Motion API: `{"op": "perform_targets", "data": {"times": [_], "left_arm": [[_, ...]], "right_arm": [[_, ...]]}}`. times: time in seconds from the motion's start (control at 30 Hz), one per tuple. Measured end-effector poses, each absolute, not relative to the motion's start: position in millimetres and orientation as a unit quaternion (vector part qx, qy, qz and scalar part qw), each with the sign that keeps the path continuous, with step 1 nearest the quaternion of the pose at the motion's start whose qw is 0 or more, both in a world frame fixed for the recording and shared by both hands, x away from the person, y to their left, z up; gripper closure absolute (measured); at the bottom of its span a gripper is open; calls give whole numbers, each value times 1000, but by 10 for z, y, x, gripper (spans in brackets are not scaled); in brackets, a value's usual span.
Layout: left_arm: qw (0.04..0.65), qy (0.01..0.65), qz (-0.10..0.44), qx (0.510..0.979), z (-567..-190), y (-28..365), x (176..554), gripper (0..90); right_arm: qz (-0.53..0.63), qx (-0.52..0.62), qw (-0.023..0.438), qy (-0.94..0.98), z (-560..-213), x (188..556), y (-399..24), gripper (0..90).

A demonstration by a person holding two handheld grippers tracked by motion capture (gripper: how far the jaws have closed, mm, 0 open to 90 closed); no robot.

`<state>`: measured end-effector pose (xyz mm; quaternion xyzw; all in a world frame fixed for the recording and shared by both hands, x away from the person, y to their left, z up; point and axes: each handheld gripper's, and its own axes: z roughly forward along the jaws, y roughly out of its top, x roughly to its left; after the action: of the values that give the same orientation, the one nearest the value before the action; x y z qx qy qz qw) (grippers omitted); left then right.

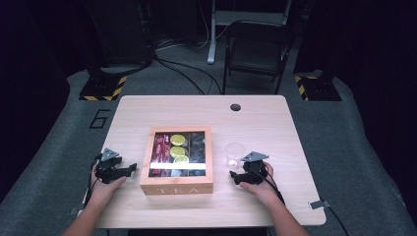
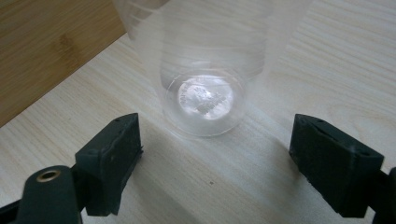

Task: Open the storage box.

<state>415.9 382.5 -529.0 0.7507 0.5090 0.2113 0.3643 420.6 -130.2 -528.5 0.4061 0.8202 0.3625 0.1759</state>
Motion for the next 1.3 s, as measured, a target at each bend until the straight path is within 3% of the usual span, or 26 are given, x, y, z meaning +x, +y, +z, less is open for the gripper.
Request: {"op": "perform_targets", "data": {"times": [0.2, 0.23, 0.33, 0.4, 0.53, 0.7, 1.3], "left_arm": [[370, 513, 212, 745, -5296, 3827, 4163, 263], [368, 512, 214, 746, -5297, 3820, 4159, 263], [368, 515, 208, 746, -5280, 3808, 4148, 270], [372, 514, 192, 749, -5255, 3823, 4135, 334], [376, 522, 188, 742, -5225, 3866, 4111, 391], [376, 530, 186, 737, -5139, 3903, 4074, 429], [398, 503, 201, 740, -4878, 3788, 3928, 421]], "right_arm": [[365, 410, 182, 816, -5287, 4204, -1295, 180], [360, 404, 178, 822, -5264, 4199, -1298, 249], [358, 401, 168, 826, -5233, 4183, -1302, 339], [353, 398, 171, 830, -5188, 4170, -1298, 381], [352, 379, 203, 831, -5052, 4109, -1293, 421], [358, 368, 210, 832, -4898, 4048, -1309, 473], [408, 346, 200, 821, -4489, 3915, -1334, 561]]}}
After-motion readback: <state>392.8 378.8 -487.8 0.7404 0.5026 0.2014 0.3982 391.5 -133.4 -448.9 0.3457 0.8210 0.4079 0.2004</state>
